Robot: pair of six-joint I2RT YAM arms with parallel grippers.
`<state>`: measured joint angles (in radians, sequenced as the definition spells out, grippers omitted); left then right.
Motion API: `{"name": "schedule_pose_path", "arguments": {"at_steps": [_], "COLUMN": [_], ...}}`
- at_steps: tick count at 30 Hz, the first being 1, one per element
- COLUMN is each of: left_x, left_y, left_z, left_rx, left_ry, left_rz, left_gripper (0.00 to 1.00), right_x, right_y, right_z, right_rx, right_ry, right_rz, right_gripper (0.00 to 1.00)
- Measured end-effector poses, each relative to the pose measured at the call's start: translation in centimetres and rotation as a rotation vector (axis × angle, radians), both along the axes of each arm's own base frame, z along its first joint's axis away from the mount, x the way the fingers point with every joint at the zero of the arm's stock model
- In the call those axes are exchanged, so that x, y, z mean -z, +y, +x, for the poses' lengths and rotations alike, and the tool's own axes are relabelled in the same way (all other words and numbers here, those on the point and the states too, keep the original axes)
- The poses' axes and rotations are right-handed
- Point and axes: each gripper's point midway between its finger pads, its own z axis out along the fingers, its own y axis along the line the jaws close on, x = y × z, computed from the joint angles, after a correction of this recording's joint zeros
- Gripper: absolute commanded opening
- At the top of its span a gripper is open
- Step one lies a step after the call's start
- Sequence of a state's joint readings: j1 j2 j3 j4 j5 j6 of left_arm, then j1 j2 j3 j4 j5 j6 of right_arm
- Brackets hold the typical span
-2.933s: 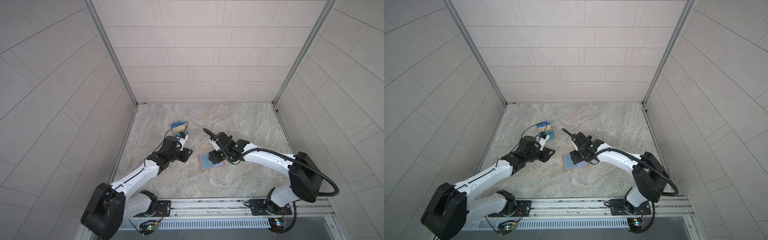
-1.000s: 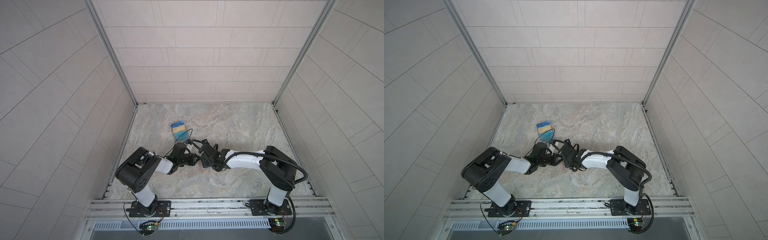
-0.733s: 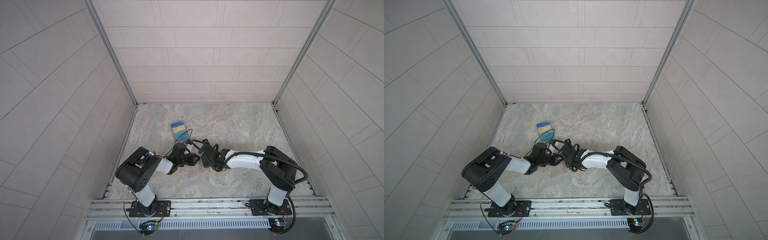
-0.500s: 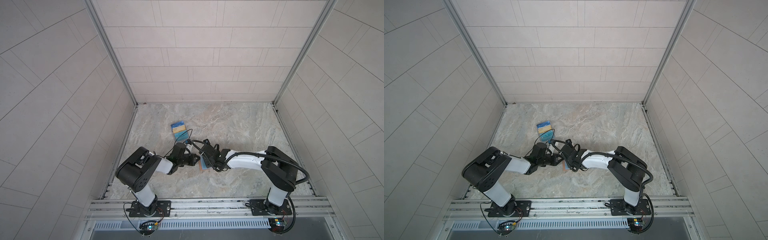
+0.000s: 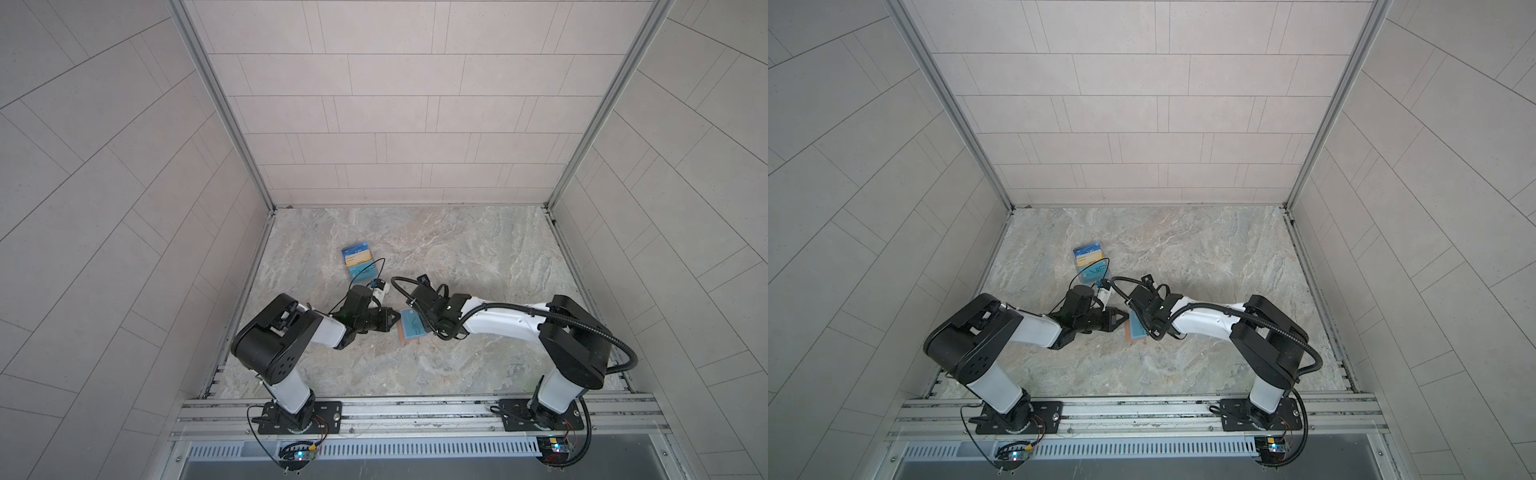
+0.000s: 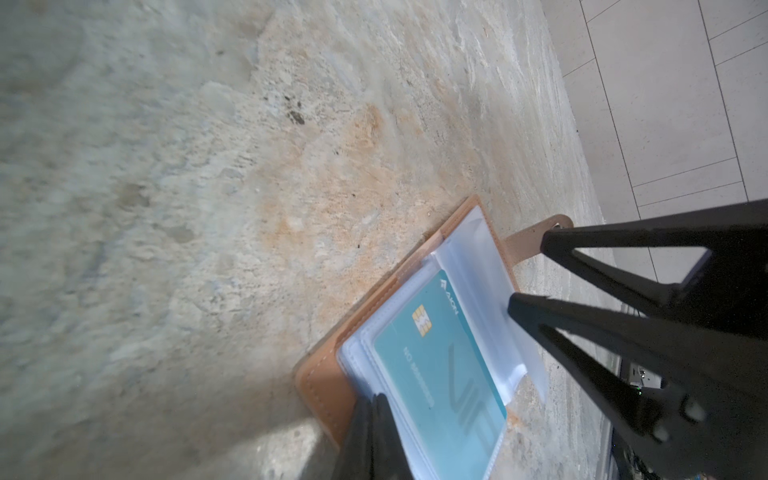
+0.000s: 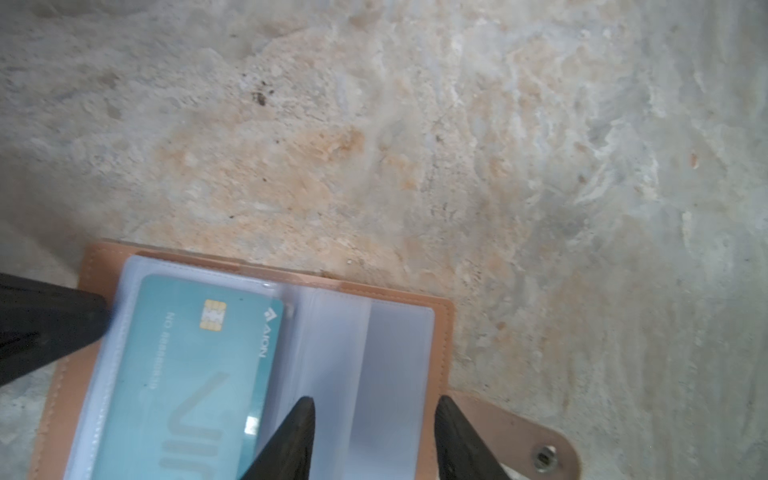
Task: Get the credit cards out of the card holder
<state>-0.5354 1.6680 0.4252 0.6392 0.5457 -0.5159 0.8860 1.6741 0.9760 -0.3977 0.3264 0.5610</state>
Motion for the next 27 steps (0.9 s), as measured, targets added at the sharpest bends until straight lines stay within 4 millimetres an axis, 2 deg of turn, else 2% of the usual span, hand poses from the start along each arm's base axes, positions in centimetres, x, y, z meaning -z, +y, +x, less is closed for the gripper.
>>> {"name": "schedule_pose_path", "arguments": {"at_steps": [7, 12, 16, 19, 23, 27], "left_x": [0.0, 0.0, 0.0, 0.0, 0.0, 0.0], "left_y": [0.0, 0.0, 0.0, 0.0, 0.0, 0.0], "left_z": [0.0, 0.0, 0.0, 0.0, 0.0, 0.0], "left_rx": [0.003, 0.007, 0.010, 0.010, 0.010, 0.010], "left_ry": [-0.001, -0.004, -0.004, -0.004, -0.004, -0.004], "left_rz": [0.003, 0.007, 0.011, 0.013, 0.013, 0.013], "left_gripper": [0.00, 0.00, 0.00, 0.00, 0.00, 0.00], "right_x": [0.1, -1.4, -3.3, -3.8, -3.2, -1.6], "right_y": [-3.9, -4.6, -2.9, -1.0, 1.9, 4.7], "right_z": [-0.3, -0.6, -1.2, -1.7, -2.2, -2.4], "right_rx": [0.060, 0.053, -0.028, -0.086, -0.148, -0.187], "right_ry": [0.023, 0.019, 0.027, 0.037, 0.055, 0.080], "right_rz": [-0.042, -0.028, 0.071, 0.121, 0.154, 0.165], "right_gripper": [0.45, 0.44, 0.58, 0.60, 0.62, 0.64]}}
